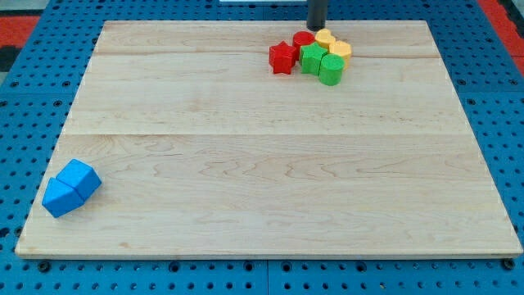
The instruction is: Move your arm towards the bottom center of the board
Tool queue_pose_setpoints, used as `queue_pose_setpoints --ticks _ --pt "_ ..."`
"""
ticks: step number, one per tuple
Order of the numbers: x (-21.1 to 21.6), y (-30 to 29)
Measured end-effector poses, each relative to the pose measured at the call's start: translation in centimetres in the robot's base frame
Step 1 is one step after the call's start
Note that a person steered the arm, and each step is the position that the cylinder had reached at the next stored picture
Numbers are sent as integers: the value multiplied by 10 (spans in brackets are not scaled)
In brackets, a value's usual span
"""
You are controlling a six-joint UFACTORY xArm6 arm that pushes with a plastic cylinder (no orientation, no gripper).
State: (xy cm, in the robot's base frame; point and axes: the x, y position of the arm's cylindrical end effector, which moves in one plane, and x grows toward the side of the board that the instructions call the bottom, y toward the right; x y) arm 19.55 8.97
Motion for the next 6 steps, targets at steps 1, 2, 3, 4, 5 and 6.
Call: queue_pose_setpoints --ticks 1,2,3,4,5,6 --pt "-4 99" --pt "46 121" --pt "150 121" --pt "241 99" --pt "309 30" --pt "362 -62"
